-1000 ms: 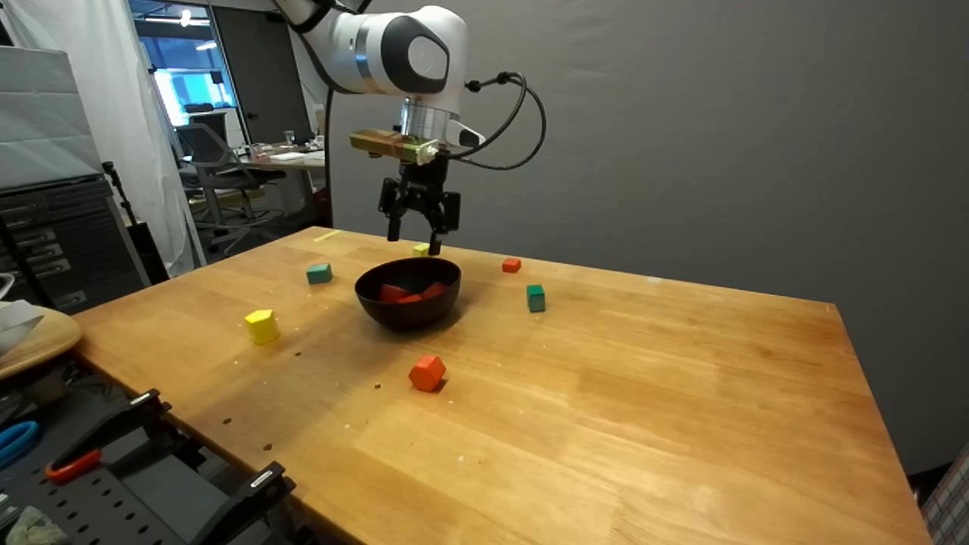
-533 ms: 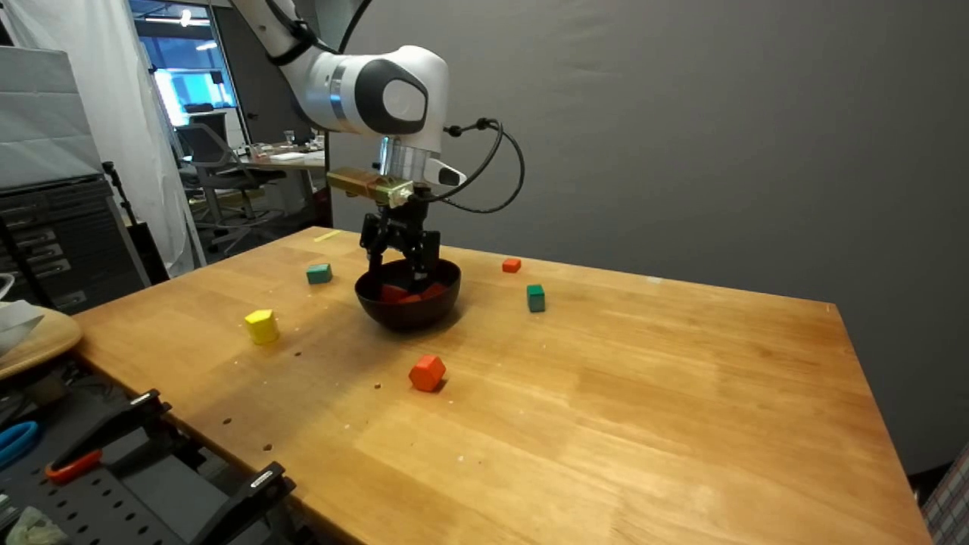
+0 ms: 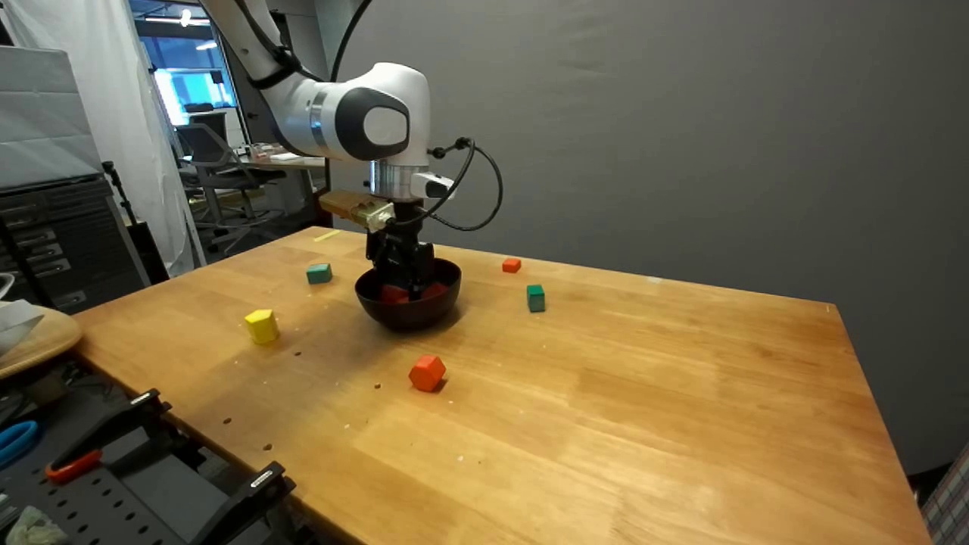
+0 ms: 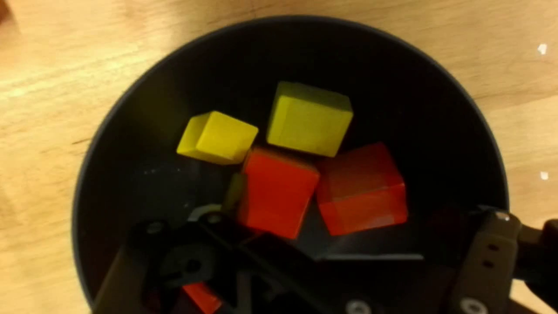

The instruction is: Remove the blocks from the bowl and put them on the table

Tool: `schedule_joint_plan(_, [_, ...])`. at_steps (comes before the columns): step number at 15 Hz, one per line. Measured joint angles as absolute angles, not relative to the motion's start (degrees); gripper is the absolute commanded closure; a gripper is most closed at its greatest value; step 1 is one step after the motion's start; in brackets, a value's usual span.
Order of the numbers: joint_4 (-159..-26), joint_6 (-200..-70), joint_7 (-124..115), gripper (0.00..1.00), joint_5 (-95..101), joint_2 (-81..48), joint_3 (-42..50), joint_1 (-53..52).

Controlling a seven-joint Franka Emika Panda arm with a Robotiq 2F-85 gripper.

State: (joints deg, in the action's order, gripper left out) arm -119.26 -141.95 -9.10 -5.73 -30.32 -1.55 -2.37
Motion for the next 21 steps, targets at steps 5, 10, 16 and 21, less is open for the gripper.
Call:
schedule_joint_plan(5, [-120.1,-146.9,-18.8,0.26,0.2,-30.9,3.0,-8.0])
schedule_joint_plan(10, [-120.2,-147.8,-26.5,0.65,8.2,-31.0,8.3,-13.5])
schedule_joint_plan(16, [-120.6,-147.8,-29.2,0.98,11.4,-31.0,10.3,-15.2])
schedule_joint_plan(21, [-121.0,-147.8,-33.2,0.7,15.9,-30.1,12.9,-16.9])
